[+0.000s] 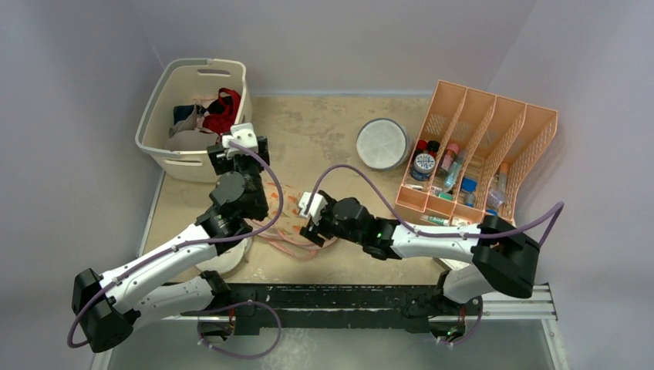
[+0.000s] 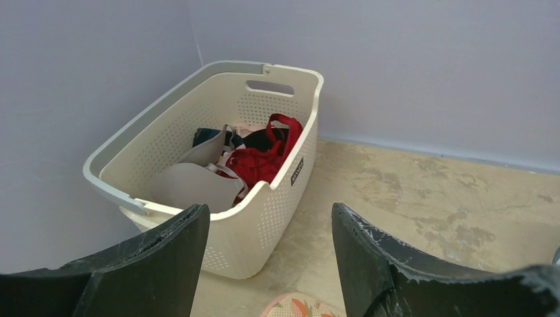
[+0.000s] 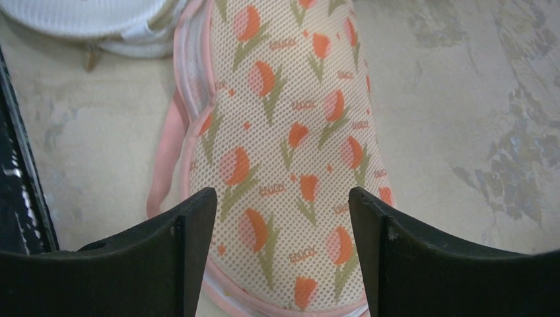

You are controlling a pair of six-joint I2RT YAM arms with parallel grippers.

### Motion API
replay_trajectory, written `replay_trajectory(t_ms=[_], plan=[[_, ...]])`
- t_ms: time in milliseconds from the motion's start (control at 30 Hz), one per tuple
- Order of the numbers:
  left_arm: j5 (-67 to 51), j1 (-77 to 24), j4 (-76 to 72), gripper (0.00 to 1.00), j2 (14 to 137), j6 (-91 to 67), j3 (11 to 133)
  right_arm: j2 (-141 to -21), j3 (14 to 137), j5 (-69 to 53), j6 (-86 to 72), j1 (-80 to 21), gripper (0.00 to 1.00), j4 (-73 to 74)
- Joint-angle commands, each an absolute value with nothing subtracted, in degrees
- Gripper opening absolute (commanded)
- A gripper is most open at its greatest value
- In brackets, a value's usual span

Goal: Unzip the laundry bag and remove the bra

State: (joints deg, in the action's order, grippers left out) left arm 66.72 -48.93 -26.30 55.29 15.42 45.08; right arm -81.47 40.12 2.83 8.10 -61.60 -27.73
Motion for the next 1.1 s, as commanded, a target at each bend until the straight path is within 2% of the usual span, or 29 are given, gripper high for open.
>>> replay_trajectory(t_ms=[0, 300, 433, 600, 767, 1067], plan=[[67.50, -47.22, -29.17, 0.68, 53.74, 13.67, 44.49, -83.61, 44.55, 11.23, 16.59, -65.82, 0.75, -21.21], [66.91, -45.62, -28.30, 0.68, 53.64, 11.90, 44.69, -89.98, 49.37, 13.64, 18.14, -71.65, 0.74, -15.06], [66.83, -45.53, -27.89, 0.68, 53.87, 11.50, 44.75, -92.83, 51.43, 16.87, 17.09, -71.98, 0.71, -14.53], [66.60, -45.44, -27.68, 0.68, 54.29, 11.43, 44.90, -93.95, 52.51, 17.89, 16.70, -72.07, 0.60, -13.89], [66.35, -45.31, -27.23, 0.68, 54.33, 11.15, 45.08, -93.51, 52.85, 17.95, 15.73, -72.07, 0.39, -13.85], [65.76, -45.21, -26.23, 0.68, 54.58, 10.20, 45.31, -86.55, 49.86, 15.72, 13.24, -71.91, 0.22, -16.87]])
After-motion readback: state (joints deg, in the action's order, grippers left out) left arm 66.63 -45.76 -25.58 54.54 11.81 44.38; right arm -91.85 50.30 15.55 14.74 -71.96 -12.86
